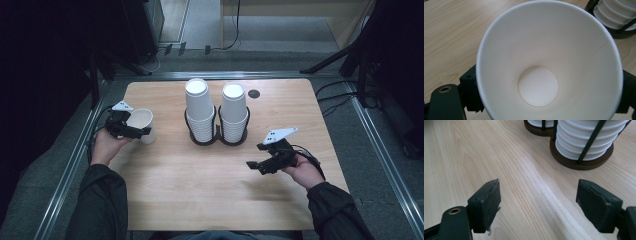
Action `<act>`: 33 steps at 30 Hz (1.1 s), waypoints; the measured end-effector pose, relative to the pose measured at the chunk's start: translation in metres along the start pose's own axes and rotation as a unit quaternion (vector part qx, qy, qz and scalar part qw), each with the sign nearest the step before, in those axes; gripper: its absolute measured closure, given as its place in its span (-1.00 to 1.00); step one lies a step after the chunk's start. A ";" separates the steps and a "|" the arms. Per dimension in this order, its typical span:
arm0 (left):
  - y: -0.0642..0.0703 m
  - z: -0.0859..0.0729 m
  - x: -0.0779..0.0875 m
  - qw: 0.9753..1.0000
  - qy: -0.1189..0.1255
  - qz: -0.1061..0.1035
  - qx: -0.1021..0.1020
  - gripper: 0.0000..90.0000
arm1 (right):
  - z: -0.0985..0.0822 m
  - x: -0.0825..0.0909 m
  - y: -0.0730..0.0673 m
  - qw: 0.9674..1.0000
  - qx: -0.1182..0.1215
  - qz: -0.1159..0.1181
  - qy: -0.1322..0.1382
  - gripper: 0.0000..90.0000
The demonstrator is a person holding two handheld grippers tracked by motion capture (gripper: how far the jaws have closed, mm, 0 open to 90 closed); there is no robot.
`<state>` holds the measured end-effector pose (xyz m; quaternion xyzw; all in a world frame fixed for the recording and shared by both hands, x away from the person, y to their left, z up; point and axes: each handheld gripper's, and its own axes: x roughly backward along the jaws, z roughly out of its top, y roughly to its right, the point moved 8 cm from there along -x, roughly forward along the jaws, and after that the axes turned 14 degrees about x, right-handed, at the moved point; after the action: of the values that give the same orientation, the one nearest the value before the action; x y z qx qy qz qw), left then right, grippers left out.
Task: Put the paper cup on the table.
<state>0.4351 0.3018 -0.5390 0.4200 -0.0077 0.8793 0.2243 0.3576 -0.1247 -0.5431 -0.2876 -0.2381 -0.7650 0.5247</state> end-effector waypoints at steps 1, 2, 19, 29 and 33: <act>0.000 -0.001 0.000 1.000 -0.003 0.000 0.000 -0.72 | 0.000 0.000 0.000 1.000 0.000 0.000 0.000 -0.55; 0.000 -0.001 -0.001 1.000 -0.005 -0.003 0.001 -0.71 | 0.000 0.000 0.001 1.000 0.001 -0.001 0.000 -0.55; 0.000 -0.001 0.001 1.000 0.003 -0.022 0.009 -1.00 | -0.001 0.003 0.002 1.000 -0.001 -0.002 0.002 -0.55; 0.002 0.007 0.015 0.999 0.007 -0.041 0.030 -1.00 | -0.001 0.003 0.003 1.000 -0.002 -0.003 0.001 -0.55; 0.005 0.010 0.021 0.998 0.006 -0.052 0.037 -1.00 | -0.001 0.003 0.002 1.000 0.001 -0.002 0.001 -0.55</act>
<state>0.4294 0.3029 -0.5161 0.4224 0.0477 0.8687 0.2543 0.3587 -0.1286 -0.5417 -0.2863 -0.2387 -0.7661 0.5236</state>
